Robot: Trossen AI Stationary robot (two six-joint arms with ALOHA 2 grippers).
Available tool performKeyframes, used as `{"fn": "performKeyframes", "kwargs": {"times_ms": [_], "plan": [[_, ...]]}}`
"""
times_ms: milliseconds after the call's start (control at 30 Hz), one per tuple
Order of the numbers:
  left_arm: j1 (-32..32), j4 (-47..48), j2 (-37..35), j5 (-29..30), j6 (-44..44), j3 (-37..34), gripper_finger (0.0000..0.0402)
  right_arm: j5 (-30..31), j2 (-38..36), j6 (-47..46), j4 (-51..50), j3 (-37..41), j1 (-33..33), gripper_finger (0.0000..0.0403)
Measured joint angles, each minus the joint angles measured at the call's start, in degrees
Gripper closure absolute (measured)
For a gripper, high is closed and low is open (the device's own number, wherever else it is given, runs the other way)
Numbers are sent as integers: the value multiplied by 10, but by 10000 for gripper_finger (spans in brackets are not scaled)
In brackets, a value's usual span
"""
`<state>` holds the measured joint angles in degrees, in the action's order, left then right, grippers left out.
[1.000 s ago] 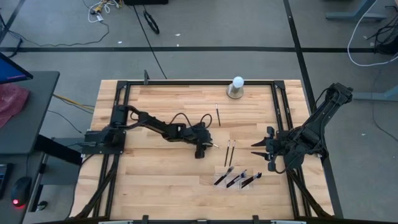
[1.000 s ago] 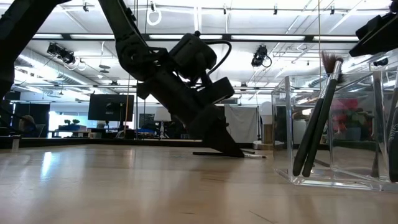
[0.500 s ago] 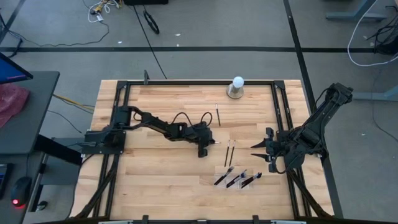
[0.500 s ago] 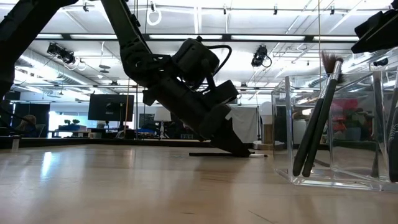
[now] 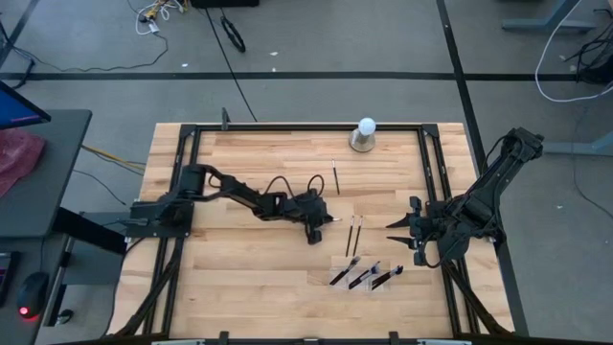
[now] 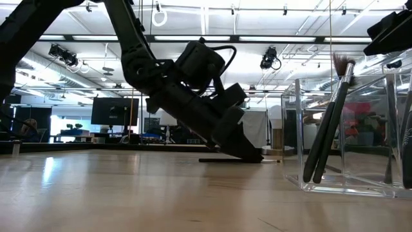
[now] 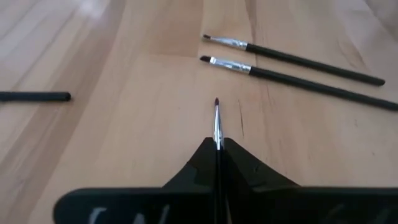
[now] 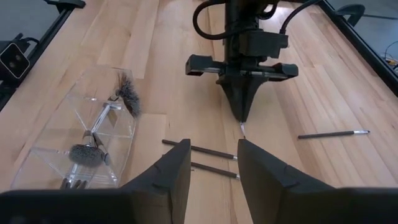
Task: Put items in baskets/containers
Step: Put the eyeshadow brush into the left section of the transparent organizer
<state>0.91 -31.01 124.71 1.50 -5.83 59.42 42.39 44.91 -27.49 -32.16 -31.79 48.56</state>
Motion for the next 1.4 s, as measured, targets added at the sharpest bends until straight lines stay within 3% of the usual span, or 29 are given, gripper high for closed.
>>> {"fn": "performKeyframes", "kwargs": {"times_ms": [933, 1200, 1400], "plan": [[0, -212, 2, 23, -18, 0, 391, 6, 0, 10, 13, 12, -1, 269], [4, -344, 1, 10, -58, 3, 392, 51, 0, 15, 217, 133, -40, 269], [26, -349, 1, 8, -43, 52, 389, 34, 0, 73, 372, 179, -111, 246]]}}
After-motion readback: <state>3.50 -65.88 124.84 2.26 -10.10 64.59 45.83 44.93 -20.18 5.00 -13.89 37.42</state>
